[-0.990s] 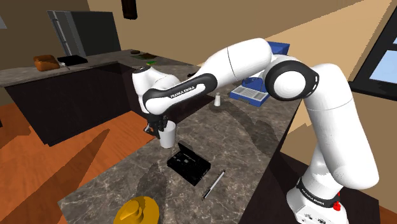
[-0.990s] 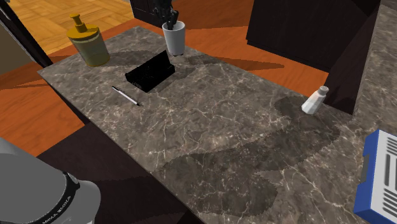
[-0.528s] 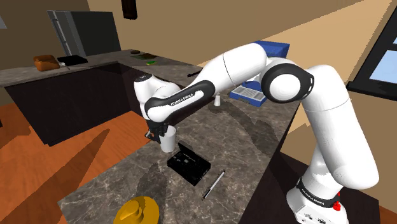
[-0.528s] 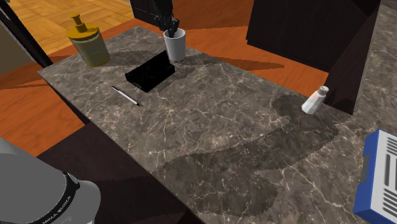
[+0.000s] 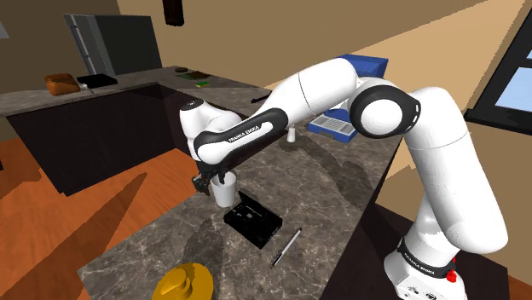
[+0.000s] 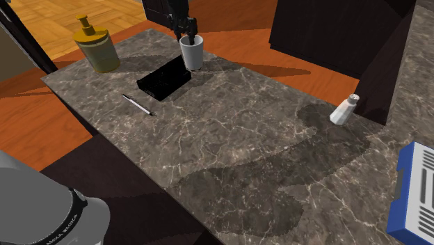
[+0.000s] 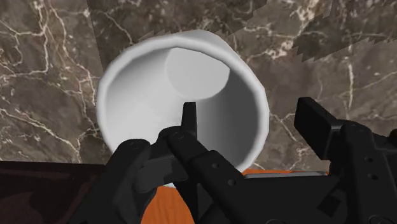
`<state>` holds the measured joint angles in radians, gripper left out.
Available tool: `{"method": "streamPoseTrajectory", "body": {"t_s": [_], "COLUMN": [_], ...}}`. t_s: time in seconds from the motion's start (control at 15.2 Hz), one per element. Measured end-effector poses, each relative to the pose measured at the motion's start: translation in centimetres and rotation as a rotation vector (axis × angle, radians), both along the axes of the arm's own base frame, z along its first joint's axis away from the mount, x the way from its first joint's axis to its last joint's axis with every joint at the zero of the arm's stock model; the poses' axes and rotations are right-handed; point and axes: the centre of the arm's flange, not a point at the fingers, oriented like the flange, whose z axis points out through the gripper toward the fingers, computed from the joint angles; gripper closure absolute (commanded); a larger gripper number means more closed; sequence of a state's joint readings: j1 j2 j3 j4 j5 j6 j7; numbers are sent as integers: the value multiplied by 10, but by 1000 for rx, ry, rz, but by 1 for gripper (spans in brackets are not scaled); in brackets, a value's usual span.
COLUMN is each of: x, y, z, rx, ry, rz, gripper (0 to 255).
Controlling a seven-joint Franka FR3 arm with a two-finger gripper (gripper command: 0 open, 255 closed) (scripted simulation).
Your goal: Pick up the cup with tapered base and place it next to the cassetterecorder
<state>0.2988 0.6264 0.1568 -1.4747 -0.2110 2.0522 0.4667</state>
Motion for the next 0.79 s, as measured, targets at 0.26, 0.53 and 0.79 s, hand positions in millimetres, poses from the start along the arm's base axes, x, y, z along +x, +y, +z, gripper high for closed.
{"method": "streamPoseTrajectory", "body": {"t_s": [0.26,0.53,0.79], "x": [0,1,-1], "y": [0,6,5], "z": [0,37,49], "rx": [0,0,0], "ry": [0,-1,-1], "rz": [0,0,0], "gripper": [0,0,0]}}
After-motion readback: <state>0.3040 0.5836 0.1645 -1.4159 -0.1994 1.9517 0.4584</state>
